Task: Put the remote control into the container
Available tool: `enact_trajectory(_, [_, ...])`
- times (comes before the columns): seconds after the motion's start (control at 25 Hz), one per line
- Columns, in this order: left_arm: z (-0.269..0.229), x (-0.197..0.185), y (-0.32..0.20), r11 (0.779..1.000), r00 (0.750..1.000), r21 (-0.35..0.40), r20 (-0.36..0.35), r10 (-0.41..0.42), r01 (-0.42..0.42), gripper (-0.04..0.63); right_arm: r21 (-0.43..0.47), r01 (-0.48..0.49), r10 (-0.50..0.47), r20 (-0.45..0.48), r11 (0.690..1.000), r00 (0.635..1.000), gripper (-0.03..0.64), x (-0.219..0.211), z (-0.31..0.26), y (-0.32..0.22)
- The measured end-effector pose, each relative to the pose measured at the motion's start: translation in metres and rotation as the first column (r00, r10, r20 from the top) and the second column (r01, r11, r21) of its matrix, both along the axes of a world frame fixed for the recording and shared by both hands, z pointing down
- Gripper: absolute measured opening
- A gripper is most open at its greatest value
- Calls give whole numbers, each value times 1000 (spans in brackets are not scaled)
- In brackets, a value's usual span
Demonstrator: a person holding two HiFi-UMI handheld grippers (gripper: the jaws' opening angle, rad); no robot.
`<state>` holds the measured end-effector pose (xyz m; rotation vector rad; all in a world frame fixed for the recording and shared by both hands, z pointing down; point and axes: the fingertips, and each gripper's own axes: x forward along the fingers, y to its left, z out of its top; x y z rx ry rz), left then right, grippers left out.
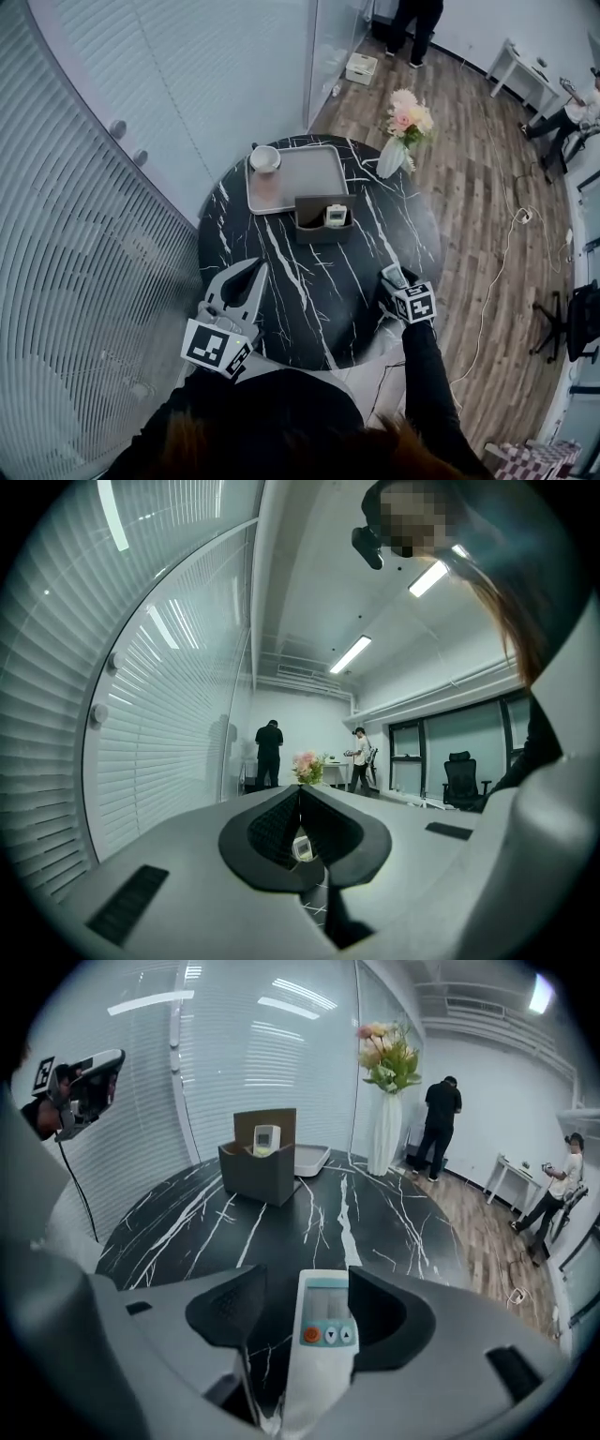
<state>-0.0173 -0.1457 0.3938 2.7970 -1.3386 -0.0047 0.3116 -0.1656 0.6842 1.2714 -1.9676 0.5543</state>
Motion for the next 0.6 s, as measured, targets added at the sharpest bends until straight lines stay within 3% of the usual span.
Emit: enact_trajectory(0.6, [4,-5,-7,1000,1000,-11,24,-11,11,9,-171,-14,3,-64,985,998,282,14,43,-16])
